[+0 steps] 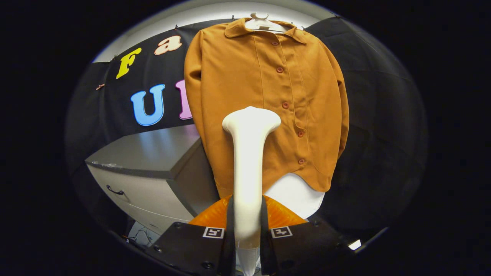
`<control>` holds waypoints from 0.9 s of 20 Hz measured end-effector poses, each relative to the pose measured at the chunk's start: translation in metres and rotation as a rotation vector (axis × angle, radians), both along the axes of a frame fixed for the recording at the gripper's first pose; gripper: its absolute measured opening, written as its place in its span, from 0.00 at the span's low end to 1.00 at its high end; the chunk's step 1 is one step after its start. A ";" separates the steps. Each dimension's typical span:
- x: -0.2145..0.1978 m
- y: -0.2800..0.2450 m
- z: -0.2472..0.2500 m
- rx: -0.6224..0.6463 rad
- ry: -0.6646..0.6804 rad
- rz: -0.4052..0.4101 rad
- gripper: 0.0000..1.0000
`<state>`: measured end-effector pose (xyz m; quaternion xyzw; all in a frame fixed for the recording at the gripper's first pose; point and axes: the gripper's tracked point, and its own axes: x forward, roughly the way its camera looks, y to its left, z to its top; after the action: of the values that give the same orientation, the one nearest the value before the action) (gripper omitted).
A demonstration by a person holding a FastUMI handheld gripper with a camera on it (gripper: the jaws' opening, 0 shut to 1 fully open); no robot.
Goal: Iron the clothes twice with a garment steamer, once on the left side and once on the right side.
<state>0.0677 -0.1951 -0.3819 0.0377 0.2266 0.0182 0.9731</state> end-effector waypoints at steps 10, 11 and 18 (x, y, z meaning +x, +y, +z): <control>-0.045 -0.006 0.000 -0.002 0.014 -0.010 0.29; -0.048 -0.006 0.007 0.003 -0.004 -0.009 0.29; -0.051 -0.006 0.106 0.021 -0.213 0.009 0.29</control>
<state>0.0167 -0.2009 -0.2760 0.0446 0.1217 0.0287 0.9911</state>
